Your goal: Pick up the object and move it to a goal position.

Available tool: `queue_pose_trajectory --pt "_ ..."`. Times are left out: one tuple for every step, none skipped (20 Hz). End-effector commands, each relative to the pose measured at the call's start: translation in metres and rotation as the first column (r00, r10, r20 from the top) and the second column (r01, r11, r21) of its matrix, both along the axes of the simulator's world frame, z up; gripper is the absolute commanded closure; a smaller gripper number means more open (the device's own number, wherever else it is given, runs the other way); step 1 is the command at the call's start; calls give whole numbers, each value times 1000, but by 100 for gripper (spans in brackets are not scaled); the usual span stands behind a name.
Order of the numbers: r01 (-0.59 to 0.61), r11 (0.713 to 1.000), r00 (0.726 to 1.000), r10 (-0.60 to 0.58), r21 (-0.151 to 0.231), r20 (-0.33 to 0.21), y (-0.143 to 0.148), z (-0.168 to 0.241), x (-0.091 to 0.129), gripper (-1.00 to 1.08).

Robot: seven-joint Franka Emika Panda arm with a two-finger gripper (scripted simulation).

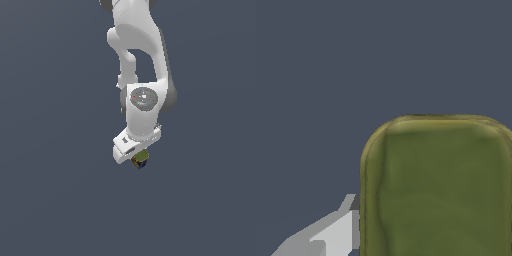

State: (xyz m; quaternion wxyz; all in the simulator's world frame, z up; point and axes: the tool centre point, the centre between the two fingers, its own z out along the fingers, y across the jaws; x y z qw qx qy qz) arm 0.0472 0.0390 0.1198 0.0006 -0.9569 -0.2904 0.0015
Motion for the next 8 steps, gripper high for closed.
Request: queue_pose_trajectory --pt "2 1000 1000 -2 0 3 8 8 5 108" --pt "2 1000 1000 -2 0 3 10 9 5 108" --pt "2 1000 1000 -2 0 3 11 10 6 108" --pt "2 1000 1000 -2 0 3 11 10 6 108" --pt "2 1000 1000 -2 0 3 11 10 6 108" --pt "2 1000 1000 -2 0 3 10 9 6 108" --pt "2 1000 1000 -2 0 3 9 9 6 108" --pt "2 1000 1000 -2 0 3 8 8 6 108"
